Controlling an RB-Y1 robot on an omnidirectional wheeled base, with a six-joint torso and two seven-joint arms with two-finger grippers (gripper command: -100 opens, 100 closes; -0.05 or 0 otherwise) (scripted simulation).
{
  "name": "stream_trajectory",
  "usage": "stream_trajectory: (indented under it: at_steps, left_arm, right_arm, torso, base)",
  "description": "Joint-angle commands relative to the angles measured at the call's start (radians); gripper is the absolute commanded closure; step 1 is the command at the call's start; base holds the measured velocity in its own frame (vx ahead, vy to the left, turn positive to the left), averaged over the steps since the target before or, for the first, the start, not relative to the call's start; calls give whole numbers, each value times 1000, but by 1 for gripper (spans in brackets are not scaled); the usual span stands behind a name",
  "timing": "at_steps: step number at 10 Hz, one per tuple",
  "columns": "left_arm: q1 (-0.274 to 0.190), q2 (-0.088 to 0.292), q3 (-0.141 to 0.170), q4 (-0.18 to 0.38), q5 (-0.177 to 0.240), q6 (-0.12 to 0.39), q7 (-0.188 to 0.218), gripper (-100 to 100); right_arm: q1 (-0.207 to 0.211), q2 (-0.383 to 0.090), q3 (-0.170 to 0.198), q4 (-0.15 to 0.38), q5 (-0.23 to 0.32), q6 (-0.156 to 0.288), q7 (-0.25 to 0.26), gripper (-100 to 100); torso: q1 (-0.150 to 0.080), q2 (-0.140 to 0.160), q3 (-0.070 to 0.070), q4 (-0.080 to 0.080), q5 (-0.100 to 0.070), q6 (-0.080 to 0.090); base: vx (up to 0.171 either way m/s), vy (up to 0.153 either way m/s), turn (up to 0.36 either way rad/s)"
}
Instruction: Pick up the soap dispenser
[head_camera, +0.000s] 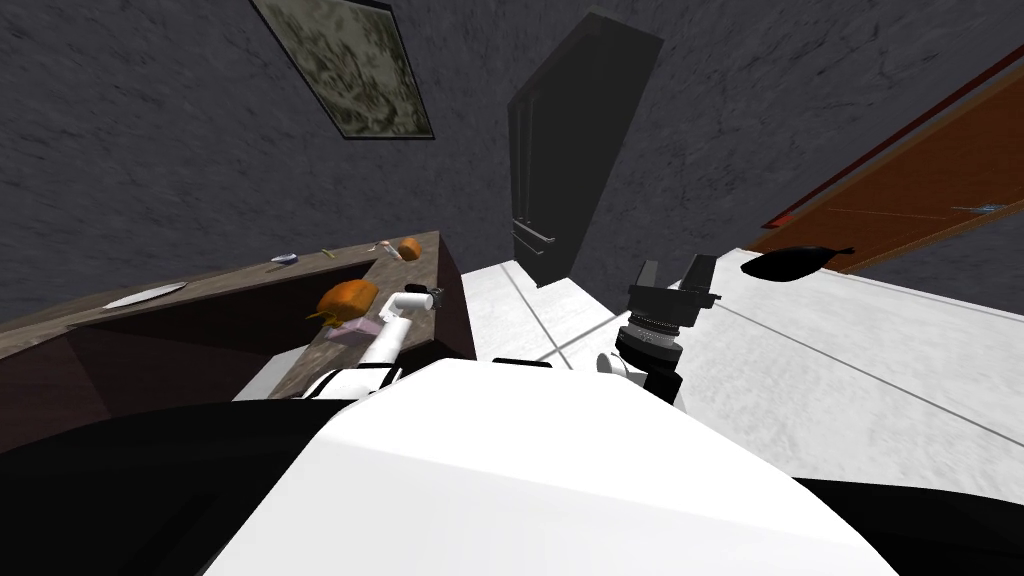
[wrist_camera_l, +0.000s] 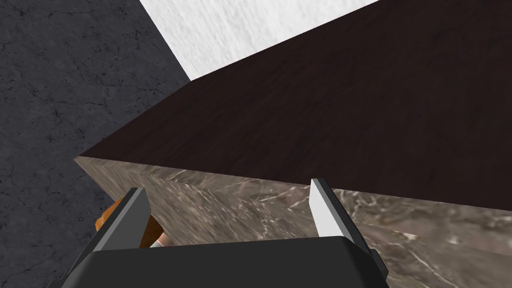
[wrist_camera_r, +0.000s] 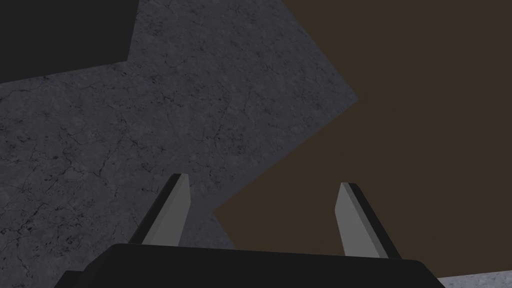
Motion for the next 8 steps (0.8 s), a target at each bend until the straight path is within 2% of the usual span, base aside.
stream_trajectory:
  at_steps: [1,2,3,5,6,7,8]
  left_arm:
    - [-32,27,8,47,16,50,-9,-100]
    - [-32,27,8,47,16,79,-9,-100]
    - [-61,52,16,81,32,113,-20,-100]
    - [-61,52,16,95,32,146,-20,-100]
    - [-89,77,24,142,48,182,-31,-100]
    - [-89,77,24,142,48,210,-31,-100]
    - [-117,103,31,171,62,246,-42,-100]
  right_arm:
    - [0,0,0,0,0,0,0,0]
    - [0,0,0,0,0,0,0,0]
    - [0,0,0,0,0,0,0,0]
    - [0,0,0,0,0,0,0,0]
    - [0,0,0,0,0,0,0,0]
    - [0,0,0,0,0,0,0,0]
    - [0,0,0,0,0,0,0,0]
  torso:
    - [0,0,0,0,0,0]
    - [-1,-1,0,0,0,0]
    - [-1,-1,0,0,0,0]
    - [-2,-1,-1,0,0,0]
    - [1,0,0,0,0,0]
    - [1,0,0,0,0,0]
    - [0,0,0,0,0,0]
  base:
    - [32,-49,-27]
    - [35,-50,-15]
    - [48,-77,-21]
    - [30,-33,-1]
    - [26,-23,-17]
    - [29,-32,-6]
    - [39,-52,-6]
